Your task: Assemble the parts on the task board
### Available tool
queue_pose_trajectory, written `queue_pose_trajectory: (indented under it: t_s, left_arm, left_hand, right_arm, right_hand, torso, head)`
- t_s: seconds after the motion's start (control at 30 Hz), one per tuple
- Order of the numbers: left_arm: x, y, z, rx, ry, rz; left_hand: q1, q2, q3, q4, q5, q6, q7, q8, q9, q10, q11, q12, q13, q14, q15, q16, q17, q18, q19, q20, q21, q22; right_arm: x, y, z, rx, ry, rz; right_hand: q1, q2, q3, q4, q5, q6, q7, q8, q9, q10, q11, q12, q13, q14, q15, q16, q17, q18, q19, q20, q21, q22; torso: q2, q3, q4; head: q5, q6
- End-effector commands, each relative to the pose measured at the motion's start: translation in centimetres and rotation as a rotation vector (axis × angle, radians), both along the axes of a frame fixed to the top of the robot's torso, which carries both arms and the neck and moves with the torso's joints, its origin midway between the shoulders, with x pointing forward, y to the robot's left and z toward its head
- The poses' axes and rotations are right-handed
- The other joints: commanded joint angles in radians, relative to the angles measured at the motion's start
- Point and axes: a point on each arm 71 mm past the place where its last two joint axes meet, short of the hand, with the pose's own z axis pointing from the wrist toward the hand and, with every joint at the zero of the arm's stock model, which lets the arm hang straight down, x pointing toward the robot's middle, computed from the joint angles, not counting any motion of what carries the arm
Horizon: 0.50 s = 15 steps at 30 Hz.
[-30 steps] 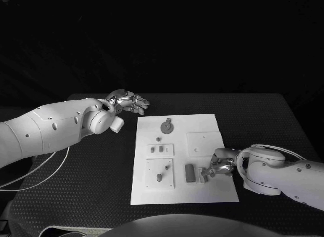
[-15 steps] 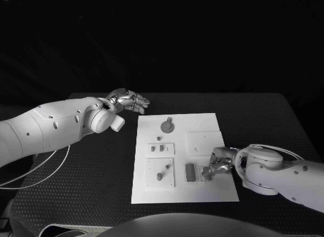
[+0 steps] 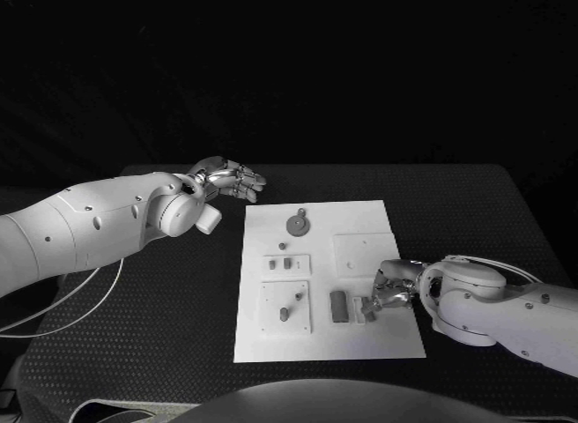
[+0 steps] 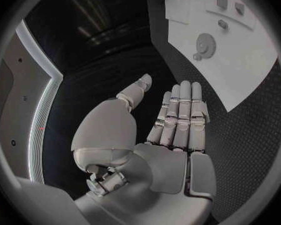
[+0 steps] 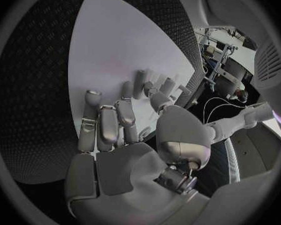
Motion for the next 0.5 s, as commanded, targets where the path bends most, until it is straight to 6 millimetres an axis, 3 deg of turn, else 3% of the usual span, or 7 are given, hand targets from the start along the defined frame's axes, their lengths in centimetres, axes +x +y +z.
queue_pose_trajectory:
  t_s: [0.03,0.5]
  left_arm:
    - [-0.03,-0.17,0.09,-0.006,-0.002,-0.014]
    - [-0.03,-0.25,0.07,-0.006,0.000,-0.017]
  left_hand:
    - [-0.012,0.000,0.001,0.008,-0.001,-0.006,-0.001,0.004,-0.001,-0.009,0.000,0.005,0.001,0.001,0.004,-0.006,0.001,0.003,-0.005,0.000,0.006,-0.001]
    - [-0.012,-0.001,0.000,0.008,-0.002,-0.007,0.000,0.004,-0.002,-0.011,0.001,0.005,0.001,0.000,0.005,-0.006,0.002,0.003,-0.006,0.000,0.006,-0.001]
  right_arm:
    - [-0.15,-1.72,-1.04,-0.084,0.023,-0.021]
    - [0.01,-2.41,-1.21,-0.099,0.032,-0.023]
  right_hand:
    - [0.006,0.000,0.000,0.000,0.007,0.000,0.010,0.003,-0.006,-0.001,0.006,-0.008,-0.002,-0.002,0.001,0.001,-0.002,0.008,0.000,0.005,0.000,0.016]
    - [-0.006,-0.019,-0.002,0.005,0.007,-0.005,0.013,-0.002,-0.009,-0.015,0.010,-0.025,-0.017,-0.014,0.004,-0.005,-0.021,0.008,-0.004,0.010,-0.005,0.014]
  torso:
    - [0.000,-0.0001,0.0003]
    - [0.000,-0.0002,-0.0003]
  head:
    - [-0.001,0.000]
    - [-0.005,0.002]
